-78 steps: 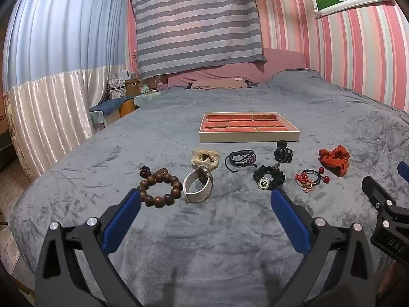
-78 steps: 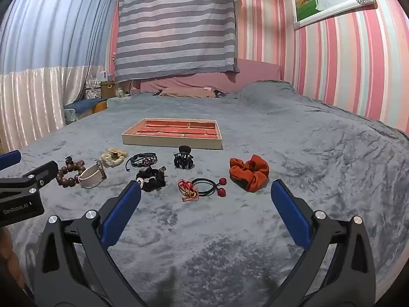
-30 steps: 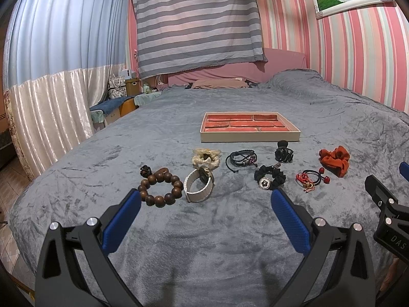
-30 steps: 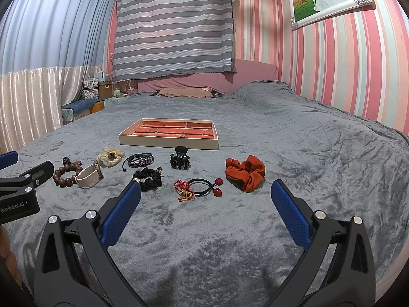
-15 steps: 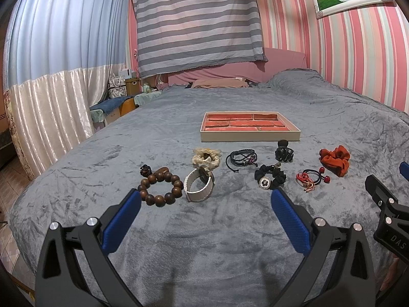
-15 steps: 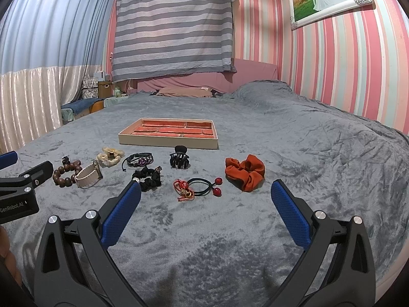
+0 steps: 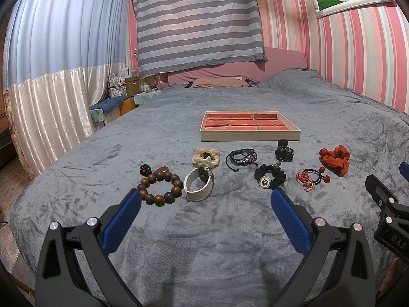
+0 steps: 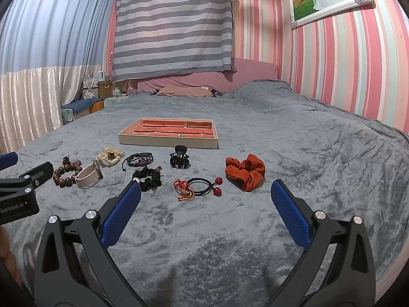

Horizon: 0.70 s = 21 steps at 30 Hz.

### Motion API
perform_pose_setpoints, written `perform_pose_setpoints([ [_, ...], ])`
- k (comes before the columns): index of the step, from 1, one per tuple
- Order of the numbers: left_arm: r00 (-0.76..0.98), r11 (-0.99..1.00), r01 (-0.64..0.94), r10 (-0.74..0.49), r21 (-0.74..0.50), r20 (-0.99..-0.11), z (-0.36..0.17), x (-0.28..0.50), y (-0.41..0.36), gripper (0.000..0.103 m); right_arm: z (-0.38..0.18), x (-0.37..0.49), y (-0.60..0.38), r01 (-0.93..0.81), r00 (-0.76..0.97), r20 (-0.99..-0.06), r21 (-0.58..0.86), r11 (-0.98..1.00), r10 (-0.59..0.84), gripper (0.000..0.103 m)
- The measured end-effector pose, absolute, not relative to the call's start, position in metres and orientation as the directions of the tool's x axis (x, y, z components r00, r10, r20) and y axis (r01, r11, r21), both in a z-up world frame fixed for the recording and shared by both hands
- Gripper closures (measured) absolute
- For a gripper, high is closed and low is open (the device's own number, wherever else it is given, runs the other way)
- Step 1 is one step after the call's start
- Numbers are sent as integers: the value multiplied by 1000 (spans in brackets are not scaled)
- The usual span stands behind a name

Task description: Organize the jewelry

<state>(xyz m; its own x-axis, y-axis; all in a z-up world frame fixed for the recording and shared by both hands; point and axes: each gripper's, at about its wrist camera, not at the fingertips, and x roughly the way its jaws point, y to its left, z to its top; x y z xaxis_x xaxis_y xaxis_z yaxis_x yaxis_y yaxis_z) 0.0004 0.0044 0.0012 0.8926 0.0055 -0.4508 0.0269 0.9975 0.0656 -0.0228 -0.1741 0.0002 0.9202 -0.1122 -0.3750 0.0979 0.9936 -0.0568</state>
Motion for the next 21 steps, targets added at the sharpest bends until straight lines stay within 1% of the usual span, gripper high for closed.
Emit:
perform_pose_setpoints([
  [21,891,998,28,4,63,-453,1,0,5,4,-1,-24,-170,95,921,-374,-62,993,-112,4],
])
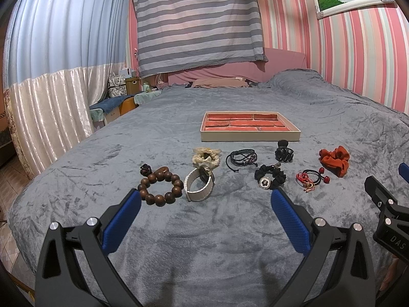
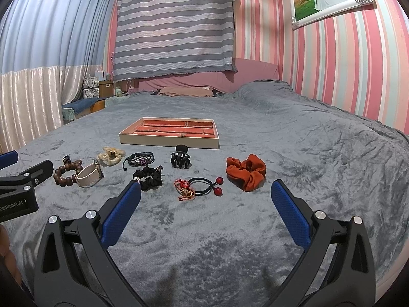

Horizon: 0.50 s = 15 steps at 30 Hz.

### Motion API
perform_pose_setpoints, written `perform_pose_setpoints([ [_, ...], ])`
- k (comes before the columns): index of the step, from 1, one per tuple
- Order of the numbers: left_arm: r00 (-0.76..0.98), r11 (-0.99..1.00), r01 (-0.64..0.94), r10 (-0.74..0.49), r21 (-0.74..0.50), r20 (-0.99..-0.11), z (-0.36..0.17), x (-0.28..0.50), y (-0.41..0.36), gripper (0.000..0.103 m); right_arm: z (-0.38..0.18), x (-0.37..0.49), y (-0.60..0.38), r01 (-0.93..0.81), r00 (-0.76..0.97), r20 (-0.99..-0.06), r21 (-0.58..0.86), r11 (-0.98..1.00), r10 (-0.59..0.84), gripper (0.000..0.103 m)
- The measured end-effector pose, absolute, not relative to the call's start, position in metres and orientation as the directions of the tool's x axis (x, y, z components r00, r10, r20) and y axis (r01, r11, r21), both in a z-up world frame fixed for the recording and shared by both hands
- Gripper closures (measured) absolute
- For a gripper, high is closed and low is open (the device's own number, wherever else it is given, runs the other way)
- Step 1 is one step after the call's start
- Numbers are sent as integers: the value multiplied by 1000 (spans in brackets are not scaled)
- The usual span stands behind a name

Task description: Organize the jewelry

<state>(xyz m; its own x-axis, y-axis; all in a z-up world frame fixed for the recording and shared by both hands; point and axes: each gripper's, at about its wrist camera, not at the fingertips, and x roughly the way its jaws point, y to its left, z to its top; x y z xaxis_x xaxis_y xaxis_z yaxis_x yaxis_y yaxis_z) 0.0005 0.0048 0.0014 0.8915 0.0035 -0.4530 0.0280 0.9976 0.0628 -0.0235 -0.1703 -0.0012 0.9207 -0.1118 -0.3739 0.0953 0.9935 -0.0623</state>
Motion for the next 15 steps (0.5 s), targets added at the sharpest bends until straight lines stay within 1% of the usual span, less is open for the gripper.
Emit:
perform_pose_setpoints([
  [5,892,997,20,13,68,-451,0,-1,5,4,-1,-23,-170,95,920,-375,-63,993,-112,4],
  [11,887,998,36,-8,52,-461,-2,1,5,4,-3,-22,-167,93,918,-380,-68,993,-112,4],
  [15,887,997,17,19,74,-462,-3,1,3,4,-3,-22,-169,94,919,-377,-71,993,-114,4],
])
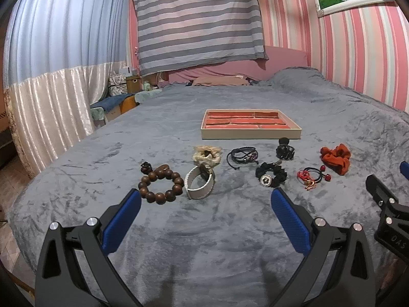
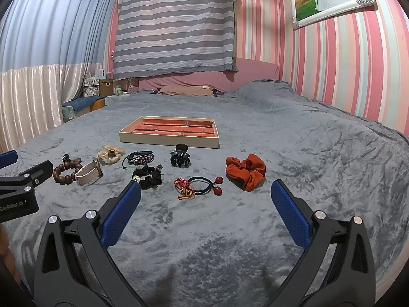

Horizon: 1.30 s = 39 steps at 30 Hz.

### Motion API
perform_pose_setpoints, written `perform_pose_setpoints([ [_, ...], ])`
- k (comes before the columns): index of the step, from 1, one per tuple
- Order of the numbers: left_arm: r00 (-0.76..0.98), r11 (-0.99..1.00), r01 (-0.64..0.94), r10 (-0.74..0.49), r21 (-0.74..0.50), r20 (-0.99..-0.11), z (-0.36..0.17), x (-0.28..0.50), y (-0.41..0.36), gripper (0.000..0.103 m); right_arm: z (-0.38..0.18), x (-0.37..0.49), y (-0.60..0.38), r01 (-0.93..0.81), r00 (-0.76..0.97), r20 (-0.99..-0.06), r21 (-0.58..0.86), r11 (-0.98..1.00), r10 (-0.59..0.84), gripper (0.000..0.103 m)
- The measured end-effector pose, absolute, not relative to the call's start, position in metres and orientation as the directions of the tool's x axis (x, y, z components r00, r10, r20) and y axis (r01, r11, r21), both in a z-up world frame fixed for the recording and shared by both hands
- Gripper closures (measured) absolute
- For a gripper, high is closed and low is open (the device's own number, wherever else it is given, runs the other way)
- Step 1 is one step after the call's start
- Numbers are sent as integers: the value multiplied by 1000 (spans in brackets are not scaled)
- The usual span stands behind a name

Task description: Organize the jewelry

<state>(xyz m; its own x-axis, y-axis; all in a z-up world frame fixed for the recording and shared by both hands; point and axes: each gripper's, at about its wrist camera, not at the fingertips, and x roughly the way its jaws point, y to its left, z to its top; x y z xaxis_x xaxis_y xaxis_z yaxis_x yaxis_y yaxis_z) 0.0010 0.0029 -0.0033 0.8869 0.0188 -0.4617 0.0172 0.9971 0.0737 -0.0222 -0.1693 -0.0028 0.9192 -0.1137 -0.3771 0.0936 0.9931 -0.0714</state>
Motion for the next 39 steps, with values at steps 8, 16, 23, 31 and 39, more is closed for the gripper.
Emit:
perform_pose_setpoints([
  [8,877,998,40,-13,46,-481,-6,3,7,4,-8,-18,-166,99,907,-401,-87,991,-126,4],
  [16,879,999,36,-14,38,-477,-7,6,14,4,-9,-13,-176,78,899,-430,-28,997,-82,4],
  [23,875,997,14,22,70,-484,-13,12,26,4,-10,-9,-181,88,901,-421,-60,994,-105,4],
  [31,874,997,11,29,80,-486,-14,20,35,4,-23,6,-172,77,881,-462,-76,994,-103,4],
  [39,867,995,40,11,91,-498,-27,44,27,4,-34,38,-166,40,860,-504,-86,996,-78,4],
])
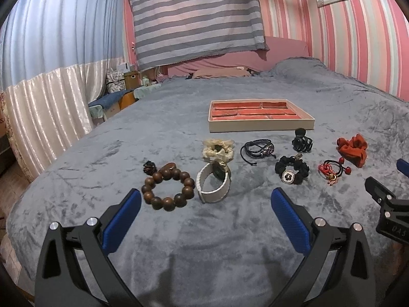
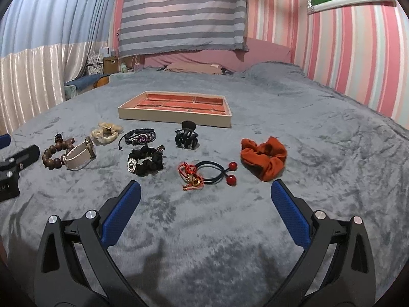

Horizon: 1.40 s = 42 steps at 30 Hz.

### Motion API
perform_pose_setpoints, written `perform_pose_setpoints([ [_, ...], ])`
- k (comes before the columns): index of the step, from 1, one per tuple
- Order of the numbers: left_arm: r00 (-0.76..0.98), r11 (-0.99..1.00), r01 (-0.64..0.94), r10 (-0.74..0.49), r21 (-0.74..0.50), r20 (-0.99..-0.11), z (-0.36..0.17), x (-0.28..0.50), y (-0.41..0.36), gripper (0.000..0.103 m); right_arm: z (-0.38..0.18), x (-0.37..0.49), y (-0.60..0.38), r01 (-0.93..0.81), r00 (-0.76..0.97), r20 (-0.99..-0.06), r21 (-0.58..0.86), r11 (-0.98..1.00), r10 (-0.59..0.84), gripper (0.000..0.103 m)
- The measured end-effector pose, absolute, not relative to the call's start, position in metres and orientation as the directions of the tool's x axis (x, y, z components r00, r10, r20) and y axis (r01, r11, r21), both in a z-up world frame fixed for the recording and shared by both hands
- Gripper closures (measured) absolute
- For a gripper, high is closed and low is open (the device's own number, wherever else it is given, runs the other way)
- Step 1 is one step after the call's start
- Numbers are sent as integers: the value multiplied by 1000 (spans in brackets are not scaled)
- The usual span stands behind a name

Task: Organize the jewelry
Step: 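Reach the left tool to the wooden bead bracelet while the right tool reaches the red-string charm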

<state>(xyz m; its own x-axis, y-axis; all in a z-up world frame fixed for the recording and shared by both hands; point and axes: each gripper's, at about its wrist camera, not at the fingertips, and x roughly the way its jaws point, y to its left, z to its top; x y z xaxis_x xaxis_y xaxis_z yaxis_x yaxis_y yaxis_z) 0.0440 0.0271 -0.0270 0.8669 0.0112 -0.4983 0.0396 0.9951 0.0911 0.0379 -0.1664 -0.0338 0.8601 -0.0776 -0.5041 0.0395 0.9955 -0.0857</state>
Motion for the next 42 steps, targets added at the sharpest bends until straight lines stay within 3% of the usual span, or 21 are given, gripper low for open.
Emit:
perform_pose_setpoints([
  [10,836,996,73,-37,44,-547,-52,81,22,5,-56,78,-171,27,803,-591,-97,995,-79,4],
  [16,837,997,75,-46,31,-546,-52,102,25,5,-56,95,-173,18,805,-589,-93,996,-70,4],
  [27,817,998,47,-8,52,-576,-55,122,69,6,-63,120,-184,13,770,-635,-78,997,-60,26],
  [34,772,994,78,-11,78,-636,-71,134,94,37,-69,128,-184,22,744,-665,-76,997,-67,32],
  [42,705,987,153,-69,57,-706,-90,147,95,47,-73,134,-180,23,732,-677,-86,996,-75,36],
])
